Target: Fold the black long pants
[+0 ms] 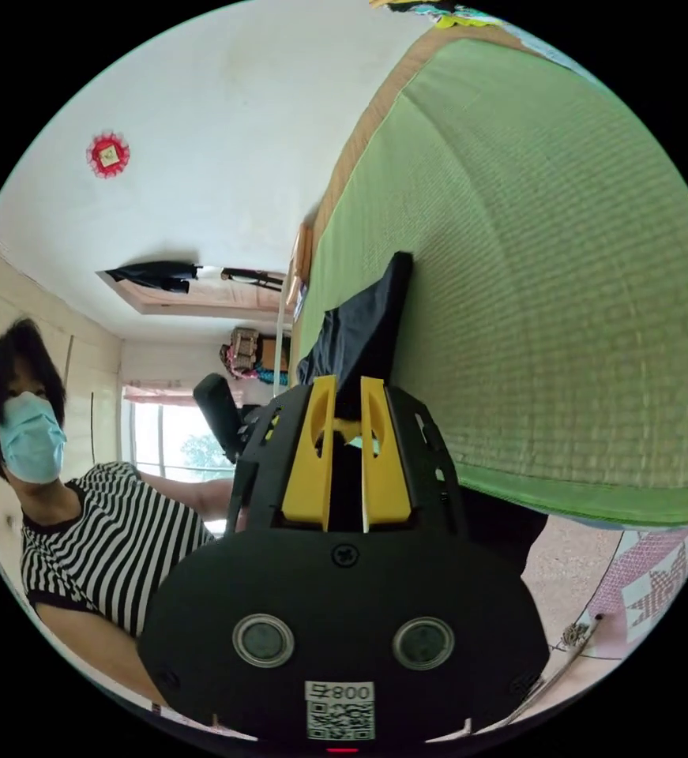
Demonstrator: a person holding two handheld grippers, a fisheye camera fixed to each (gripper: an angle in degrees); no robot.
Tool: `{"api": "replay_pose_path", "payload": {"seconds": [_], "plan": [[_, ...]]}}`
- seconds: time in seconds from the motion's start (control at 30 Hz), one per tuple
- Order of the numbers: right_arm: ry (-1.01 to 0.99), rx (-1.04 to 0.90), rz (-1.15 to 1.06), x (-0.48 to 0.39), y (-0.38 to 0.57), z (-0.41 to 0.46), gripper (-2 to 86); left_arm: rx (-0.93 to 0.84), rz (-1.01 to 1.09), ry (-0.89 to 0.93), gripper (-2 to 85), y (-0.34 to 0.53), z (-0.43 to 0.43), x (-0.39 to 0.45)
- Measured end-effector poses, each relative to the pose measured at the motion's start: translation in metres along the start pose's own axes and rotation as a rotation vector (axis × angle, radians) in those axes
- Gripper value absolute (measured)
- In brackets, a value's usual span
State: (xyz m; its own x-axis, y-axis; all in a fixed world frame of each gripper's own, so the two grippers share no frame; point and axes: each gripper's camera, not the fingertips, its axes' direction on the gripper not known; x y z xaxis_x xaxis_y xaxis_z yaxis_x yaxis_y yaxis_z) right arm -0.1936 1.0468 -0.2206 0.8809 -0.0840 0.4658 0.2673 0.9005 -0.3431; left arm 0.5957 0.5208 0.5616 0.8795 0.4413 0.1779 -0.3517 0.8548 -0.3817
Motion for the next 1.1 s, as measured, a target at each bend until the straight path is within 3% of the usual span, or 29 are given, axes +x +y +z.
{"api": "replay_pose_path", "payload": {"seconds": [0.33,0.6,0.87,1.1], "plan": [[0.084,-0.029,0.064,-0.011,-0.094,-0.011,8.9,0.014,0.011,0.013,2.6,0.016,0.026,-0.012],[0.143,-0.077,0.087,-0.044,-0.123,-0.035,2.6,0.022,0.040,0.030,2.6,0.028,0.054,-0.033],[0.250,0.045,0.106,-0.116,-0.135,-0.131,1.6,0.086,0.122,0.113,2.5,0.036,0.087,-0.055],[0.228,0.096,0.040,-0.214,-0.148,-0.160,1.6,0.149,0.090,0.164,2.6,0.082,0.094,-0.101]]}}
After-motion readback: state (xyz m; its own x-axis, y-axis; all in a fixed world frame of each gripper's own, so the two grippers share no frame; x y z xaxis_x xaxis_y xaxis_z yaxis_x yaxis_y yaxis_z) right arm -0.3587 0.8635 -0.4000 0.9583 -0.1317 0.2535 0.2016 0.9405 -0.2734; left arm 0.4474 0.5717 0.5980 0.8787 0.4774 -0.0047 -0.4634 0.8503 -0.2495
